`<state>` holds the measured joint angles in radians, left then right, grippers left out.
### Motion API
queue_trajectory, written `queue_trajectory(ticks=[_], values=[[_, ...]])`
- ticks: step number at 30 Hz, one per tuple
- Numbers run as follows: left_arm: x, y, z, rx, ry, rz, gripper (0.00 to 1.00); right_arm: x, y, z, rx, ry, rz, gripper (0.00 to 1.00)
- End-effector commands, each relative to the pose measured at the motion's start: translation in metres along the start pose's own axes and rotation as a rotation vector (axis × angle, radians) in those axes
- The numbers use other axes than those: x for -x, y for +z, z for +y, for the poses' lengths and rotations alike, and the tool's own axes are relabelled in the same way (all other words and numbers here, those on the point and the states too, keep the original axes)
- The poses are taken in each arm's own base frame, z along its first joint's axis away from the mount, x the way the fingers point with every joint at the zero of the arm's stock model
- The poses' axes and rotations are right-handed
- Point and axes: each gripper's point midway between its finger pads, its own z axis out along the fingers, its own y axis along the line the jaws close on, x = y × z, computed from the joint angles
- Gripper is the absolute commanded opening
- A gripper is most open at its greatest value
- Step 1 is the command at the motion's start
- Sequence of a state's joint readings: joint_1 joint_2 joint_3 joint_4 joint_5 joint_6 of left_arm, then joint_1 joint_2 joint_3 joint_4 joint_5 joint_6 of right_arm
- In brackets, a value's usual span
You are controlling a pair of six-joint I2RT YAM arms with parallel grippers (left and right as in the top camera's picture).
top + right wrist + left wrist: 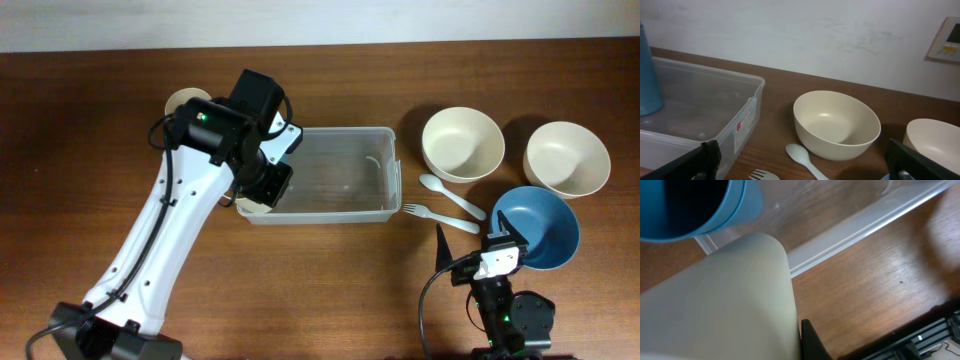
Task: Pack container
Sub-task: 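Lower the cream cup into the container's front-left corner and release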
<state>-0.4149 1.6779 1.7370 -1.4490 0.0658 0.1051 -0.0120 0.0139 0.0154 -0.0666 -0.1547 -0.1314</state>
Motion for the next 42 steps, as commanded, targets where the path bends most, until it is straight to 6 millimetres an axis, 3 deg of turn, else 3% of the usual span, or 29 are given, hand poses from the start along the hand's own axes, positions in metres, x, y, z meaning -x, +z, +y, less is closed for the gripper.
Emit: queue_trajectory(ticks=[1, 28, 35, 36, 40, 42], values=[[-0.003, 0.015, 0.005, 0.026, -0.002, 0.035, 0.02, -0.002, 0.000, 0.000, -0.004, 0.000, 0.001, 0.99], [0.017, 0.097, 0.013, 0.019, -0.005, 0.098, 0.02, -0.002, 0.000, 0.000, -0.004, 0.000, 0.001, 0.99], [0.017, 0.104, 0.013, 0.018, -0.006, 0.115, 0.02, -0.002, 0.000, 0.000, -0.004, 0.000, 0.001, 0.99], [0.017, 0.104, 0.013, 0.018, -0.006, 0.115, 0.06, -0.002, 0.000, 0.000, -0.004, 0.000, 0.001, 0.99], [0.017, 0.104, 0.013, 0.018, -0.006, 0.113, 0.54, -0.002, 0.000, 0.000, -0.004, 0.000, 0.001, 0.99], [0.018, 0.104, 0.013, 0.018, -0.006, 0.110, 0.65, -0.002, 0.000, 0.000, -0.004, 0.000, 0.001, 0.99]])
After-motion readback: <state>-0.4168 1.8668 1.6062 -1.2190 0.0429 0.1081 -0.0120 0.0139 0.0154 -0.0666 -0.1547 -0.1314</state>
